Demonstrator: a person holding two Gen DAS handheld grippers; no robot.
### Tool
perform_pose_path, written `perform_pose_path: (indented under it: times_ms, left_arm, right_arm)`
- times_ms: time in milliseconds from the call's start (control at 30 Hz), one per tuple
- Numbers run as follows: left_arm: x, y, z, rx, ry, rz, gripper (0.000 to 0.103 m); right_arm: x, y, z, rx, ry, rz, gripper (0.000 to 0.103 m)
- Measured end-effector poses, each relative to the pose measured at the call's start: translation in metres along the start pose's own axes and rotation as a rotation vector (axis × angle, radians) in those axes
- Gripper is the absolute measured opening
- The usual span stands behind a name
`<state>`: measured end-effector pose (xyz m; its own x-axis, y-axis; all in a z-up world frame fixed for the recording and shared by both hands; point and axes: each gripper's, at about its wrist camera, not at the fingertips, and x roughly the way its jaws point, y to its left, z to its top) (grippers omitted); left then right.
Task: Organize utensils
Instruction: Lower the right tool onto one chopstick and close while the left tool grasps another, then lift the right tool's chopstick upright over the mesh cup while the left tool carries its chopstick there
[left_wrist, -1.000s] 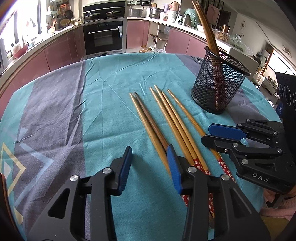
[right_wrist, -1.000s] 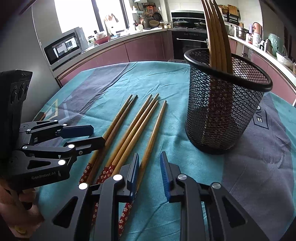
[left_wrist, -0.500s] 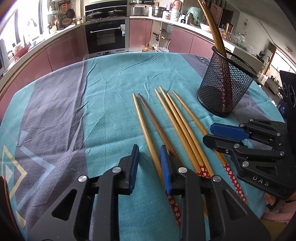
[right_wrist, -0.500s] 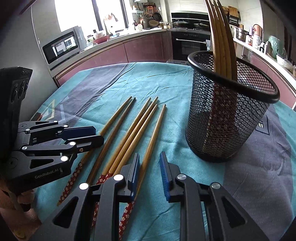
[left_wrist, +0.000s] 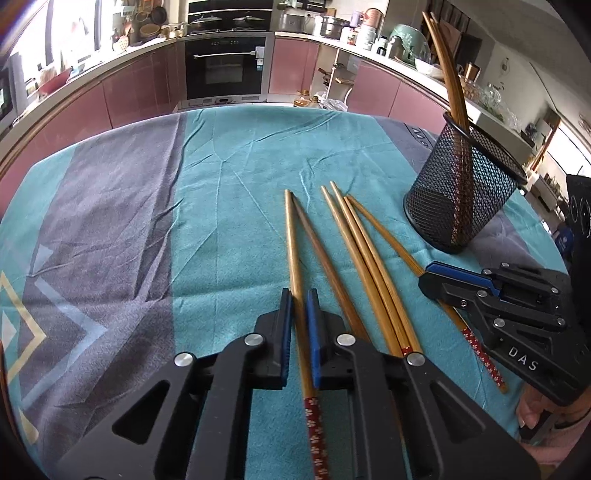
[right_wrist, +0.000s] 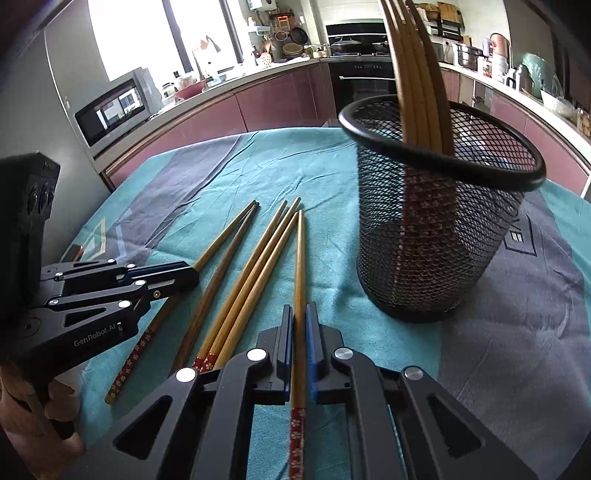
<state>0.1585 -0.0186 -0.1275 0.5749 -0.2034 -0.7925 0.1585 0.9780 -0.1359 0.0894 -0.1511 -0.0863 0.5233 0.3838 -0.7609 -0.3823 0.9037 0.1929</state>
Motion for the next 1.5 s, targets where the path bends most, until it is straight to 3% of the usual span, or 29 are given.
perform_pose_path:
  times_ms: [567,900,1500]
  left_arm:
    - [-0.031,0.005,-0.001,-0.020,-0.054,-0.058,0.008]
    - [-0.065,-0.004,0.009,-0.004,-0.118,-0.151,0.008]
    - [-0.107,-0.021,0.023,0.040,-0.191,-0.287,0.008]
  right_arm:
    - [-0.020,-0.002,-0.001,-0.001,-0.036,0.058,0.006]
    - [-0.061,-0.009,0.003,0.019,-0.124,0.152,0.006]
    - [-0.114,-0.039,0.016,0.067,-0.274,0.182,0.006]
